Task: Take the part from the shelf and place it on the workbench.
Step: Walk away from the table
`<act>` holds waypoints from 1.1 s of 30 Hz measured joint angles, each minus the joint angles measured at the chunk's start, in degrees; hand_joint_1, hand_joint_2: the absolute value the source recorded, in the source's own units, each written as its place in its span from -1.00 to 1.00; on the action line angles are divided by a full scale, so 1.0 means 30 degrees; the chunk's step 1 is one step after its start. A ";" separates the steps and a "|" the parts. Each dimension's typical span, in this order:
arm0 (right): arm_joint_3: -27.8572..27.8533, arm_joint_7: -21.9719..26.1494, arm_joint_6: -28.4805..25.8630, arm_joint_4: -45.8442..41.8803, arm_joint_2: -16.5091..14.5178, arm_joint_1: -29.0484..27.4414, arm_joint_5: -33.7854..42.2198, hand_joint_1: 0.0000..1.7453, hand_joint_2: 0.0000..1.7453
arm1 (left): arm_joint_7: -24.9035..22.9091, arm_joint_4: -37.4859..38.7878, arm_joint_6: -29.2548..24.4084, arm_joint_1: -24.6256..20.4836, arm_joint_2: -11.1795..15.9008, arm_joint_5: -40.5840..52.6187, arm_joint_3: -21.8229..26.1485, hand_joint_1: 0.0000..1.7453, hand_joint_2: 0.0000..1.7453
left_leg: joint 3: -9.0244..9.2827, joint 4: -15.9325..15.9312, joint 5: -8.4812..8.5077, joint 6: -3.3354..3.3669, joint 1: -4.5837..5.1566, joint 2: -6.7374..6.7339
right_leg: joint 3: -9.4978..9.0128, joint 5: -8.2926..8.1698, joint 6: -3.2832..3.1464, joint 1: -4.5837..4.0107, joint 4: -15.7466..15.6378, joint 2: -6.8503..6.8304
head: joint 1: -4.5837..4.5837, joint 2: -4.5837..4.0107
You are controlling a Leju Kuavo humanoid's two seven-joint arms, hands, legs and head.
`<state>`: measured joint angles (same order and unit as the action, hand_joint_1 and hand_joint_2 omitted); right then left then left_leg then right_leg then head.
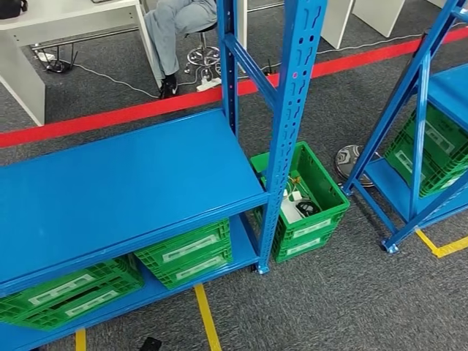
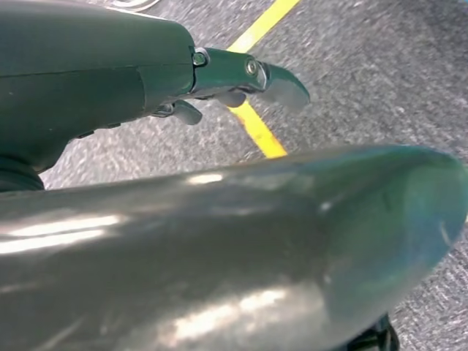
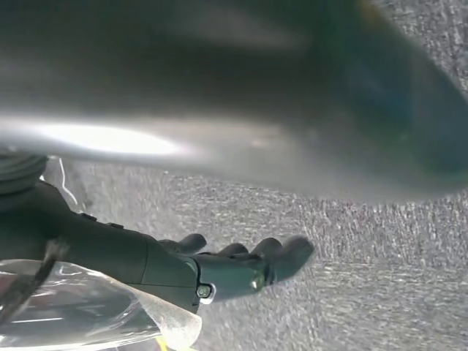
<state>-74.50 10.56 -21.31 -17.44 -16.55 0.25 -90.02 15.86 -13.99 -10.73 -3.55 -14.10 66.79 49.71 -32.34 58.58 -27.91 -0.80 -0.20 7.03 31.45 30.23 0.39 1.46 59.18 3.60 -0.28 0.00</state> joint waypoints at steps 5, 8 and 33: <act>-0.0004 0.0005 0.0000 0.0000 -0.0007 -0.0086 -0.0006 -1.00 -1.00 | -0.0013 0.0000 0.0011 -0.0083 0.0024 -0.0013 -0.0004 -1.00 -1.00 | -0.2309 0.4615 -0.2114 -0.0417 -0.0021 -0.2109 | -0.0287 0.0159 -0.0429 -0.0048 -0.0166 -0.1526 | 0.0204 0.0000; -0.0004 0.0005 0.0000 0.0000 -0.0007 -0.0077 -0.0004 -1.00 -1.00 | -0.0013 0.0000 0.0067 -0.0005 0.0033 -0.0055 0.0002 -1.00 -1.00 | -0.2199 0.4190 -0.1067 -0.0393 -0.0071 -0.2339 | -0.0552 0.0387 -0.0402 -0.0068 -0.0165 -0.2321 | 0.0212 0.0000; -0.0002 0.0124 0.0069 -0.0118 -0.0044 -0.0065 0.0058 -1.00 -1.00 | 0.0157 0.0000 0.0062 0.0028 -0.0102 -0.0291 0.0025 -1.00 -1.00 | -0.0697 0.1341 -0.0622 -0.0249 -0.0004 -0.1149 | -0.0137 -0.0278 -0.0317 0.0000 -0.0245 -0.0774 | 0.0071 0.0000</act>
<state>-74.50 10.93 -21.10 -17.80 -16.68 0.05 -89.85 16.33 -13.99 -10.54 -3.46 -14.41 65.92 49.79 -34.43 62.60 -29.77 -1.55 -0.21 3.59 31.04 29.39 -0.56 1.46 58.45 1.28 -0.07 0.00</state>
